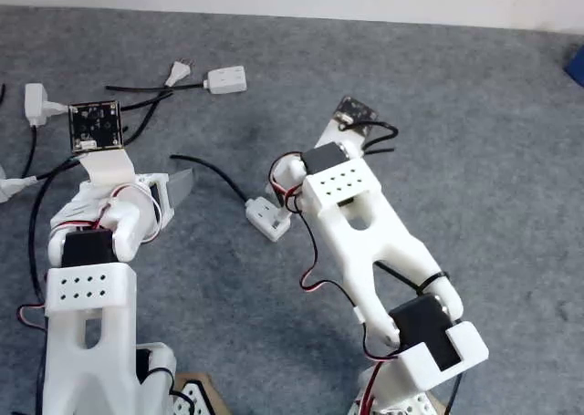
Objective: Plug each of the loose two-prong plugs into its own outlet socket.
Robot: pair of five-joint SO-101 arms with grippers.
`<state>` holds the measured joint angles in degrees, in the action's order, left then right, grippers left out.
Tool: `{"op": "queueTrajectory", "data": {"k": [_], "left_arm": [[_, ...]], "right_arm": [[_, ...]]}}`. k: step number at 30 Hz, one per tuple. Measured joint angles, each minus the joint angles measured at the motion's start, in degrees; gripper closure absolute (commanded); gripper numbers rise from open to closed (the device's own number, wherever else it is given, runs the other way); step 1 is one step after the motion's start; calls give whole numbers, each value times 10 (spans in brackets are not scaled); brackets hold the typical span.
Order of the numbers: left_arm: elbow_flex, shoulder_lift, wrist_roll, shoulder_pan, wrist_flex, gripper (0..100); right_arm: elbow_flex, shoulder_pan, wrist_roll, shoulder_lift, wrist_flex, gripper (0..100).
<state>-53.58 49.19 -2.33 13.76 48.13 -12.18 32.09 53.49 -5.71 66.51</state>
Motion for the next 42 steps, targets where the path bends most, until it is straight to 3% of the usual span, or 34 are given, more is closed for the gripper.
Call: {"op": "queueTrajectory", "data": {"k": [20,42], "left_arm": [[0,0,0,0,0,670],[0,0,0,19,0,670]], "right_arm": [[-1,15,5,26,27,993],[41,112,2,-92,11,993]]}}
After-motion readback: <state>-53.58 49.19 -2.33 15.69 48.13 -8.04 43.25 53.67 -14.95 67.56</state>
